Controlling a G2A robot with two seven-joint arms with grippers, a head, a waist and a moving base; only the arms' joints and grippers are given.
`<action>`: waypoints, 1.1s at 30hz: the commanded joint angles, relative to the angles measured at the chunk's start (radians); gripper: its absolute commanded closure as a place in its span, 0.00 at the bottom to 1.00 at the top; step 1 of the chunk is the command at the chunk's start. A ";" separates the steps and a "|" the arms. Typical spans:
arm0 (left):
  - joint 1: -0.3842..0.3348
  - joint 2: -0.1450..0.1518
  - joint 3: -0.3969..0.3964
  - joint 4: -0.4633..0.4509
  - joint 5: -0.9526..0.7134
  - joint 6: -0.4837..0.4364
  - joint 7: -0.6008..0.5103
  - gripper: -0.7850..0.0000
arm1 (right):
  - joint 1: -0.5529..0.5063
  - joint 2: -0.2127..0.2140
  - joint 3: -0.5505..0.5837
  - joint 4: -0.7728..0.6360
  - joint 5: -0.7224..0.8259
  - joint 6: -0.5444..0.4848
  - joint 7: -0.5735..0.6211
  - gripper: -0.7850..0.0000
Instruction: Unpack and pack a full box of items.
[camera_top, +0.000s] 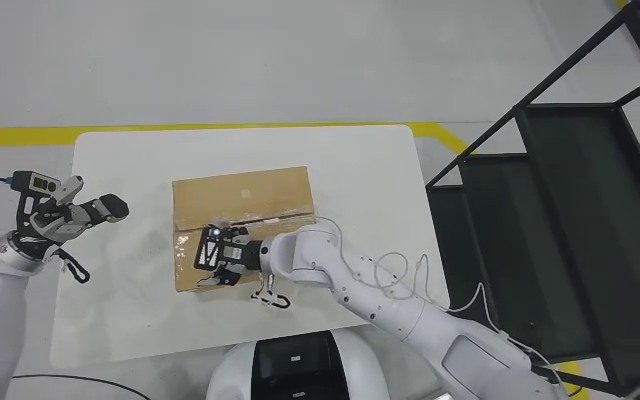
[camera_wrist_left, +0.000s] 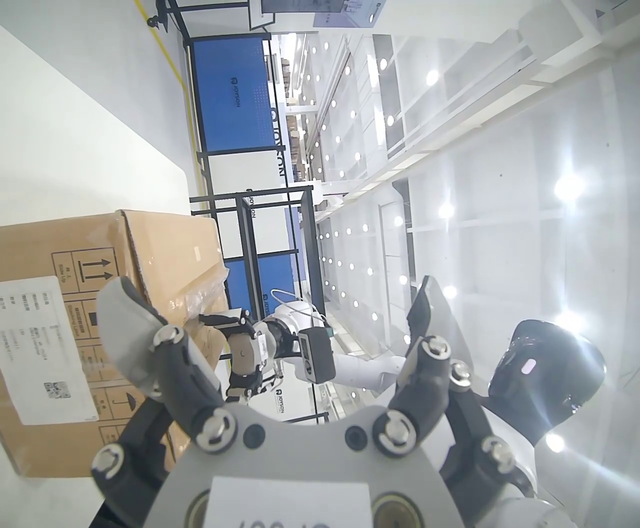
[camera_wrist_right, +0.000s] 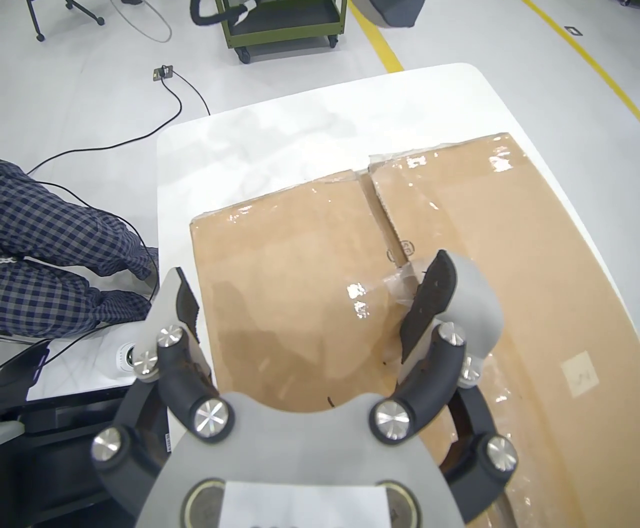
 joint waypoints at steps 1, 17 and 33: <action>-0.002 0.000 0.000 0.002 0.003 0.001 0.000 0.00 | 0.006 -0.005 -0.006 0.012 0.004 0.003 0.000 0.00; -0.015 -0.006 0.001 0.016 0.001 0.004 -0.016 0.00 | 0.020 -0.004 0.002 -0.165 -0.127 -0.001 -0.004 0.00; -0.022 -0.010 -0.005 0.029 -0.001 0.006 -0.013 0.00 | 0.053 -0.018 0.029 -0.228 -0.114 -0.026 -0.060 0.00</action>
